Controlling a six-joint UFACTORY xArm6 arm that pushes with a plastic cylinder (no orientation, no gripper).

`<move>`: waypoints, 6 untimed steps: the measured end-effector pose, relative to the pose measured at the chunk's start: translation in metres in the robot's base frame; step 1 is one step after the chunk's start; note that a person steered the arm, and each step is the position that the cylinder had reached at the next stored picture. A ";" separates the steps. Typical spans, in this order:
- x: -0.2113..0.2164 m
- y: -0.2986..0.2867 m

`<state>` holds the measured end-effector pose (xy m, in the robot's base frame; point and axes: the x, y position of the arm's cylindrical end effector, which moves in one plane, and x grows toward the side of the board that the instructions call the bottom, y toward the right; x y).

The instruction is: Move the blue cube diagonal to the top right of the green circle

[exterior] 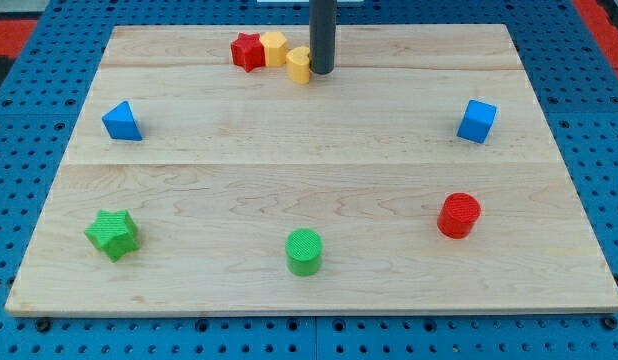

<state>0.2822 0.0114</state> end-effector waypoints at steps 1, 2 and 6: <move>0.000 -0.052; 0.002 -0.035; 0.121 0.255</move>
